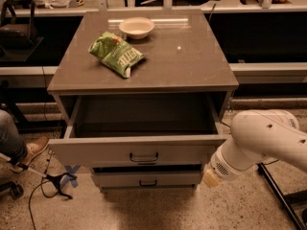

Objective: Close top drawer

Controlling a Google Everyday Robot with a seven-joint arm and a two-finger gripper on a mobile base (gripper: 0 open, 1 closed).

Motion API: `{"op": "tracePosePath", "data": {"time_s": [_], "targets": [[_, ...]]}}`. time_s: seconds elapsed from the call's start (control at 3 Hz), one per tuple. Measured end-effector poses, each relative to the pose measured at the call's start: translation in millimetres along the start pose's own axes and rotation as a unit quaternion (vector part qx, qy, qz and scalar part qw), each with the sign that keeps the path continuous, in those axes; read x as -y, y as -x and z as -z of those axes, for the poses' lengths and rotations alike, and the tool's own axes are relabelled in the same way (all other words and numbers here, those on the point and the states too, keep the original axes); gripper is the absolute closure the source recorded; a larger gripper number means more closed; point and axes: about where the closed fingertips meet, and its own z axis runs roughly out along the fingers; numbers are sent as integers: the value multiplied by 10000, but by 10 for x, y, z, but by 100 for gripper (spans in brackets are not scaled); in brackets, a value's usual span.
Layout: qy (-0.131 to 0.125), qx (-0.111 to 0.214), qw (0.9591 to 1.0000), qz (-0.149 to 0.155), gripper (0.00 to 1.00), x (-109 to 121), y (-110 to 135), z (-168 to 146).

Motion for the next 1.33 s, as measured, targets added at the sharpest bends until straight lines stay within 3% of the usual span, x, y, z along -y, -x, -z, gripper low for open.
{"op": "tracePosePath", "data": {"time_s": [0.67,1.33], "targets": [[-2,138,9998,-117,100,133,140,-67],[0,498,9981,-350,100,456,614,-322]]}}
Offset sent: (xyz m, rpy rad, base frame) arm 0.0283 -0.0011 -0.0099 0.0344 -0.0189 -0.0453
